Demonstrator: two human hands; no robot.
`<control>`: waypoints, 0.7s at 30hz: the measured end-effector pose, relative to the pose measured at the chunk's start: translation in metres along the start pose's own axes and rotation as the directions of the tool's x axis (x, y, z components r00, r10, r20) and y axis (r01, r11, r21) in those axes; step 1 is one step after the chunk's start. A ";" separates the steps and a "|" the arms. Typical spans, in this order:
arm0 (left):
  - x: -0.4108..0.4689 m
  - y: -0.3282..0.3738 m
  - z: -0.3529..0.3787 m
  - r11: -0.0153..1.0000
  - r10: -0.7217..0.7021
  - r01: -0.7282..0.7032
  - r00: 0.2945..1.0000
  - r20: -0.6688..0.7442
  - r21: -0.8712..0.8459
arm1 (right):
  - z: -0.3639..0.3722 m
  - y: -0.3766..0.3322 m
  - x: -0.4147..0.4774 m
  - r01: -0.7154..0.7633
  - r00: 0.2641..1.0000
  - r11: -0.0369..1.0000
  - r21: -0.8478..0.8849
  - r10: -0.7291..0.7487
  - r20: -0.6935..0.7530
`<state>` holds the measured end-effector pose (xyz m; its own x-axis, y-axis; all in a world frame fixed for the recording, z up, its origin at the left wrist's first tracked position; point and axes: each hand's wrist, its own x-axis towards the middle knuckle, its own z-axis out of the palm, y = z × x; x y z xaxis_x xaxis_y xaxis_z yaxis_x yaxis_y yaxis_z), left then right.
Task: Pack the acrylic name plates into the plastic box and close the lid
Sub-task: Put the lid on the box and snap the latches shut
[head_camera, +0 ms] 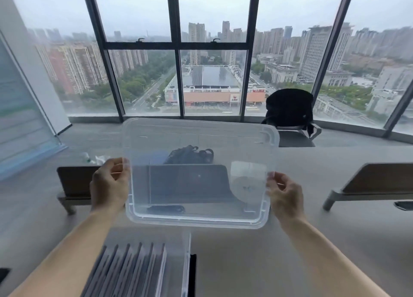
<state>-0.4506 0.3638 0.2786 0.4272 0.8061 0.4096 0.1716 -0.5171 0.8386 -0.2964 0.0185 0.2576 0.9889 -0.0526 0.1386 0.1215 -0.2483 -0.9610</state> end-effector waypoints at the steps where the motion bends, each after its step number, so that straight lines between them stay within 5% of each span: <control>1: 0.007 -0.008 -0.014 1.000 -0.007 0.007 1.000 -0.005 -0.008 | 0.014 -0.006 -0.010 -0.005 1.000 1.000 -0.002 0.005 0.006; 9: 0.060 -0.084 -0.108 0.998 -0.058 0.058 0.998 -0.038 -0.003 | 0.122 -0.039 -0.071 0.062 0.998 0.997 -0.034 -0.063 -0.027; 15: 0.075 -0.145 -0.153 0.987 -0.100 0.101 0.995 0.015 -0.123 | 0.166 -0.052 -0.111 -0.344 0.939 0.856 0.386 0.310 0.150; 21: 0.065 -0.180 -0.169 0.921 -0.259 0.293 0.953 0.157 -0.258 | 0.160 -0.029 -0.112 -0.502 0.863 0.757 0.418 0.409 0.297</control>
<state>-0.6034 0.5579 0.2144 0.5022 0.8569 0.1165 0.0544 -0.1657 0.9847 -0.3972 0.1864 0.2314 0.9283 0.1404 -0.3443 -0.3694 0.2429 -0.8970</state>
